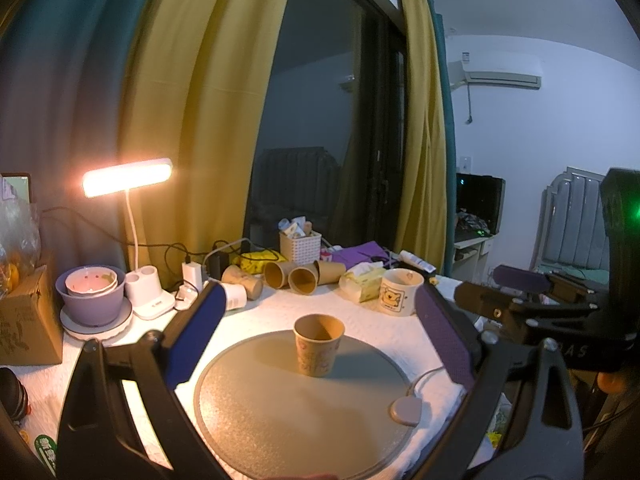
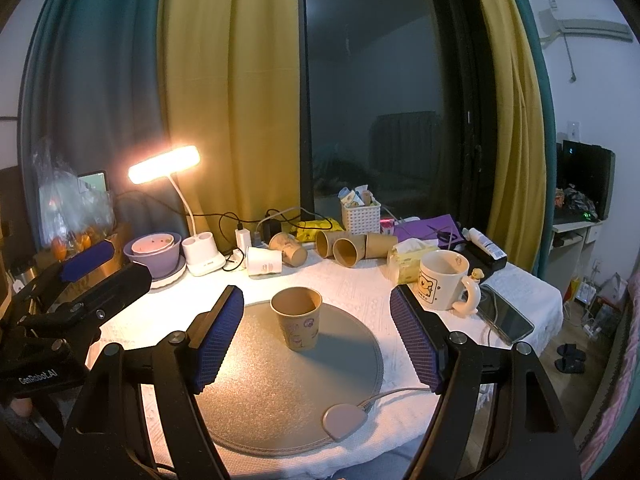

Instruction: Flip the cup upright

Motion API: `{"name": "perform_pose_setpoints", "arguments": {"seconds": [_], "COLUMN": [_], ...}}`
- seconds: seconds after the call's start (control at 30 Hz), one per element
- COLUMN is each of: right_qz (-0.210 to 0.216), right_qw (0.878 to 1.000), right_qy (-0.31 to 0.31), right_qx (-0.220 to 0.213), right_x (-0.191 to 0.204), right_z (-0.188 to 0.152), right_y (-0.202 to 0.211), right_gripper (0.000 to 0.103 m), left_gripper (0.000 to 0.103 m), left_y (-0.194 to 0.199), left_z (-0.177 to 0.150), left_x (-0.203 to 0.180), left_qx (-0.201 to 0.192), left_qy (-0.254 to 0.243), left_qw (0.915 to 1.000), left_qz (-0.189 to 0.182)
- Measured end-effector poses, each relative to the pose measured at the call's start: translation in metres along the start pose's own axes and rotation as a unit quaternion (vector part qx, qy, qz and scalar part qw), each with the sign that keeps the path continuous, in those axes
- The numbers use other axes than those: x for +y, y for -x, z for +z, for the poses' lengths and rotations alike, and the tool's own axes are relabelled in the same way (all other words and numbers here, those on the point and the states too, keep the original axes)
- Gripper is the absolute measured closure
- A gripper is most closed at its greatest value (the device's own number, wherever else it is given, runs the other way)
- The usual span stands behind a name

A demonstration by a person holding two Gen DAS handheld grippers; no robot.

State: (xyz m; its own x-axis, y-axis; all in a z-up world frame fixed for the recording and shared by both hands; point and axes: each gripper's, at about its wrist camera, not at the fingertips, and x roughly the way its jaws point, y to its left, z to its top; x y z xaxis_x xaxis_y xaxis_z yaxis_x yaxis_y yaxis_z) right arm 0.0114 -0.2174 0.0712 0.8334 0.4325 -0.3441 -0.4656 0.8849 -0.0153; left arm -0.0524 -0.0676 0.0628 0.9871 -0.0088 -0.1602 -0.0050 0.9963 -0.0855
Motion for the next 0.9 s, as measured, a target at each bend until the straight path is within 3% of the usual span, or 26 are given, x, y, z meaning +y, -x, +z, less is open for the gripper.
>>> {"name": "perform_pose_setpoints", "arguments": {"seconds": [0.9], "right_qz": [0.002], "right_qw": [1.0], "right_qy": [0.002], "right_qx": [0.007], "right_x": [0.006], "right_z": [-0.0064], "right_y": [-0.0061], "right_gripper": [0.025], "left_gripper": [0.007], "left_y": [0.001], "left_z": [-0.0074], "left_x": [-0.0034], "left_qx": [0.001], "left_qy": [0.01], "left_qw": [0.9999], "left_qz": [0.008]}}
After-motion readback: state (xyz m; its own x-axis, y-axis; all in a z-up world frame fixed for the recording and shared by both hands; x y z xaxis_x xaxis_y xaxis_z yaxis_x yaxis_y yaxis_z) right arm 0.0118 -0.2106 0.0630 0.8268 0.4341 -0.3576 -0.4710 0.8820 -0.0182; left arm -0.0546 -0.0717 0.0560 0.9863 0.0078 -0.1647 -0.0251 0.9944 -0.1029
